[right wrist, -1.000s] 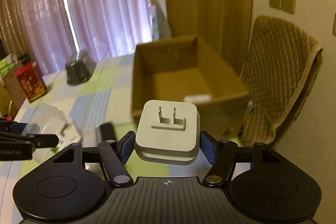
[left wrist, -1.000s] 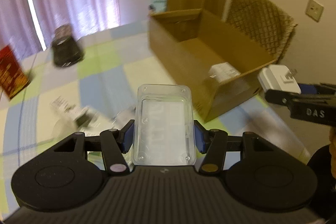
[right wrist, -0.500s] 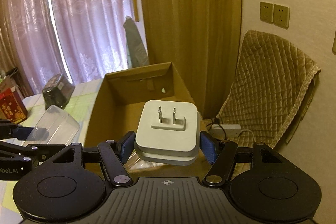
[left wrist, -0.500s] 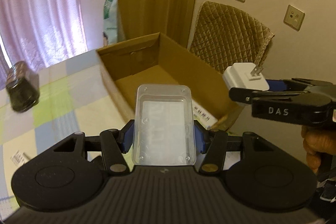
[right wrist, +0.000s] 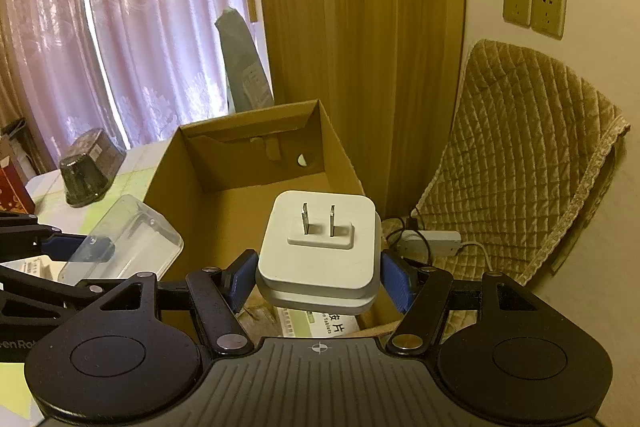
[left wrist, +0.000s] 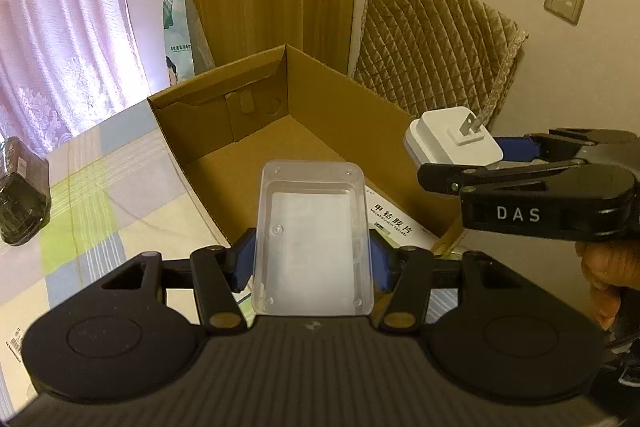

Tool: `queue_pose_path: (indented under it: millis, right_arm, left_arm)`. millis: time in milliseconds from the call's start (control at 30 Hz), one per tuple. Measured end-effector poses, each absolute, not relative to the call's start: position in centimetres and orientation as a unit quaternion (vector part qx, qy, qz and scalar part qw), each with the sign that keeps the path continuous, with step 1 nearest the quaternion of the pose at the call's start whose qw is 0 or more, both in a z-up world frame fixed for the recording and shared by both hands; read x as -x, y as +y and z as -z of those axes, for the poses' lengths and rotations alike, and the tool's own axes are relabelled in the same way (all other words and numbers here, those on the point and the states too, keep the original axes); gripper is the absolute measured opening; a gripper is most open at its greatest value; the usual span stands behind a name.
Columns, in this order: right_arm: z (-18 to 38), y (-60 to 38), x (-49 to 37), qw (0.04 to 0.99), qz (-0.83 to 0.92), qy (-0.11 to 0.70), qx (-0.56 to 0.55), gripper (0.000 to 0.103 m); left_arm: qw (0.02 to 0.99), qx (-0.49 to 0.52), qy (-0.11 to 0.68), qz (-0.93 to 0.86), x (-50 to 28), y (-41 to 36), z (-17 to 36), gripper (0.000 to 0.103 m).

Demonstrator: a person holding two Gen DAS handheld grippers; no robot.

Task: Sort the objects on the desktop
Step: 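Carry the plug adapter and the clear tray over the cardboard box with both tools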

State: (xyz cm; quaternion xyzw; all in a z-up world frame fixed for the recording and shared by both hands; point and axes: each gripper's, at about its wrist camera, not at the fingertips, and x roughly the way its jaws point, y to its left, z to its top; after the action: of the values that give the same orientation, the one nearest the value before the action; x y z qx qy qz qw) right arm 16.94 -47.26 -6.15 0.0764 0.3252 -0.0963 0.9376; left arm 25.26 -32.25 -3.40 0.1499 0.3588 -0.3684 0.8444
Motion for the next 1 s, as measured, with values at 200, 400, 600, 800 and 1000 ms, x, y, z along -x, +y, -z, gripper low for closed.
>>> queue_pose_path:
  millis: [200,400,600,800,1000]
  right_arm:
    - [7.0,-47.8,-17.6,0.936,0.099,0.33,-0.074,0.065]
    - [7.5,-48.3,-17.7,0.934,0.103,0.334,-0.075,0.065]
    - [7.8,-48.4,-17.8,0.933,0.102,0.336,-0.074,0.065]
    - [7.7,-48.2,-17.9,0.934,0.101,0.336,-0.074,0.065]
    - [7.6,-48.0,-18.0,0.934,0.099,0.335,-0.074,0.065]
  left_arm:
    - [0.841,-0.163,0.358,0.372,-25.9,-33.0,4.5,0.052]
    - [0.839,-0.177,0.352,0.377,-26.1,-33.8,5.2,0.052]
    - [0.84,-0.184,0.348,0.374,-26.0,-34.0,5.4,0.052]
    - [0.843,-0.183,0.344,0.37,-26.1,-33.4,5.1,0.062]
    - [0.846,-0.182,0.337,0.37,-26.0,-33.0,4.6,0.063]
